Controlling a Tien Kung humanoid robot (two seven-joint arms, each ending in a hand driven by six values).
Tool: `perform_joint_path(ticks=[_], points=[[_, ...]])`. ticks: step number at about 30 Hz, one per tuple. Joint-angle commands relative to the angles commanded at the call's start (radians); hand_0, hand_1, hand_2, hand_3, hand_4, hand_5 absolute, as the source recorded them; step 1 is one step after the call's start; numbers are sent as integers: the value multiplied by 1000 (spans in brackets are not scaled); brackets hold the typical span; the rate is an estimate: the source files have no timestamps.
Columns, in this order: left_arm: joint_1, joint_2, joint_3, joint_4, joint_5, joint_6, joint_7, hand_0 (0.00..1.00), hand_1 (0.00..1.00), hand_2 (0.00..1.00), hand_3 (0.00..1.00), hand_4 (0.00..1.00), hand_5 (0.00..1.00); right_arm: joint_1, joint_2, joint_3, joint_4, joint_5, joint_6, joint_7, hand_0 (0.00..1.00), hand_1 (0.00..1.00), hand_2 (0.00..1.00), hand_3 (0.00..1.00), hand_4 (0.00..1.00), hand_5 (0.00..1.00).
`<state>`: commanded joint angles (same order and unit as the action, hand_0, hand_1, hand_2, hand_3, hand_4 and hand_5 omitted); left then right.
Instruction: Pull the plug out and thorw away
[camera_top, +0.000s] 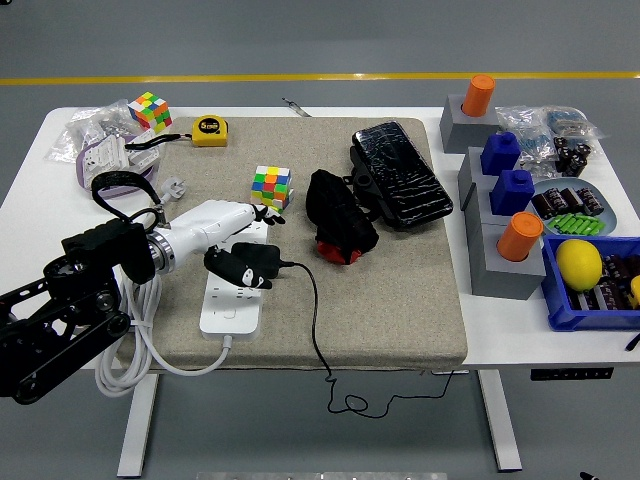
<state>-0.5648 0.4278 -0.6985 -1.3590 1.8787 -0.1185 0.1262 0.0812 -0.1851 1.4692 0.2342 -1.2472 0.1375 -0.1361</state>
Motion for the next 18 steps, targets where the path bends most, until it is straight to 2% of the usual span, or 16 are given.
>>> perform_joint_path(ticks=[6, 7, 12, 13, 18], points=[[-11, -12, 19, 46, -2, 31, -25, 677, 746, 768, 800, 998, 162, 1, 0, -1, 0, 1, 0, 0, 640, 677, 686, 607, 998, 491], [-13, -14, 21, 53, 0, 35, -29, 562, 644, 654, 684, 957, 9, 1, 0, -2, 0, 1, 0, 0, 640, 677, 686, 606, 998, 492], [-22, -23, 35, 84, -12, 42, -40, 562, 644, 654, 684, 957, 9, 1, -1, -4, 0, 2, 0, 0, 640, 677, 686, 606, 998, 492], [-23, -24, 36, 88, -19, 41, -40, 478, 530, 512, 546, 879, 2, 1, -1, -4, 0, 2, 0, 0, 640, 676, 686, 607, 998, 492], [-22, -28, 38, 98, -51, 41, -36, 478, 530, 512, 546, 879, 2, 0, -1, -6, 0, 2, 0, 0, 640, 676, 686, 607, 998, 492]])
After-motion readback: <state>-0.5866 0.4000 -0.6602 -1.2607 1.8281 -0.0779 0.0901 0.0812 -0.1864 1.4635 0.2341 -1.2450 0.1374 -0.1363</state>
